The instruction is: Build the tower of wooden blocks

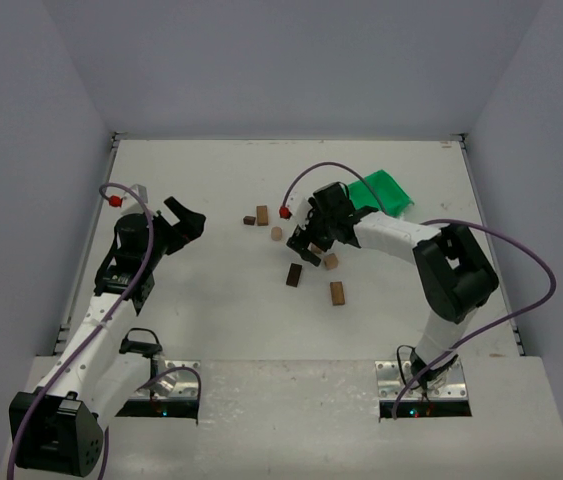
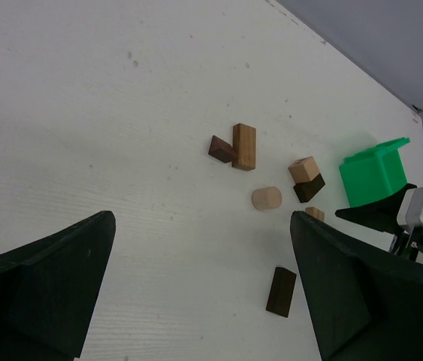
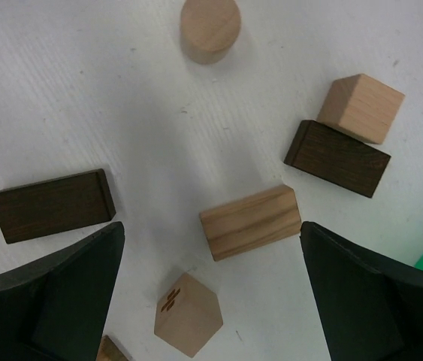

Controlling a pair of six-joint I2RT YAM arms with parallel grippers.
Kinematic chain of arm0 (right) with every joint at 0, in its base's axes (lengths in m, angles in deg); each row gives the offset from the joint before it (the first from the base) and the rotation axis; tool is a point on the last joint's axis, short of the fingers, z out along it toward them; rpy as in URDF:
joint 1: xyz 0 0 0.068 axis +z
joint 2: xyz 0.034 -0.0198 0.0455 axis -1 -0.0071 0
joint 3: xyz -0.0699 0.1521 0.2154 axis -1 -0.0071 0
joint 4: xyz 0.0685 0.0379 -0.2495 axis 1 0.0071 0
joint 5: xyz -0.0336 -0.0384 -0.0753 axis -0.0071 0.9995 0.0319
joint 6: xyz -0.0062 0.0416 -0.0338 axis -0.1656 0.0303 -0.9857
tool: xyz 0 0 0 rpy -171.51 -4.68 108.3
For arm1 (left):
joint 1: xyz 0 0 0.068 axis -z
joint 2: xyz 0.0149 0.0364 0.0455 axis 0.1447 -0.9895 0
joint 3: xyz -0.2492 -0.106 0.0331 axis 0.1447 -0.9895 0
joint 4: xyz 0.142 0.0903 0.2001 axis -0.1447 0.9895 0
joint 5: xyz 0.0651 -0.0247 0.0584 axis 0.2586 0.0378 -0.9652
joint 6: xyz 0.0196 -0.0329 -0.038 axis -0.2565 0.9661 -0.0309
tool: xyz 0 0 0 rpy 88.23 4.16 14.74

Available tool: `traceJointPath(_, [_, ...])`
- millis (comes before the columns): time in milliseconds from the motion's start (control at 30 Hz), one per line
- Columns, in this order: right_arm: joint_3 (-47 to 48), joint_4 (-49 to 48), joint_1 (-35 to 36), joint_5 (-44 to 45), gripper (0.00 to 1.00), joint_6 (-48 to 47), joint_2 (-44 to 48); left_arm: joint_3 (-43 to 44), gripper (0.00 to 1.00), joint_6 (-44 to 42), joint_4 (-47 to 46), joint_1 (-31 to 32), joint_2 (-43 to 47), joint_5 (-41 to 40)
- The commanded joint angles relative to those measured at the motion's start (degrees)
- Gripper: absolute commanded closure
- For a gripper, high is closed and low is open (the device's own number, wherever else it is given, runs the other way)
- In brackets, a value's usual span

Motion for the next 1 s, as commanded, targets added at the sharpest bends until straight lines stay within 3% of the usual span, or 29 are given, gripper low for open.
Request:
traceJointPath(0, [3.3, 2.1, -1.9, -8.3, 0.01, -9.1, -2.4, 0.2, 0.00, -0.5, -2.3, 0.1, 0.4, -0.6])
traceJointPath(467, [9.6, 4.2, -4.0, -5.6, 0.03, -9.6, -10.6, 0.5, 0.00, -0.5, -2.2, 0.1, -0.7, -1.1])
traceJointPath(767, [8.6, 4.7, -4.1, -4.8, 0.30, -10.1, -10.1, 0.5, 0.00, -0.6, -2.0, 0.1, -0.7, -1.3])
traceJointPath(967, [7.5, 6.6, -4.2, -5.1, 0.19, -11.6, -8.7, 0.6, 0.00, -0.6, -1.9, 0.1, -0.5, -1.1])
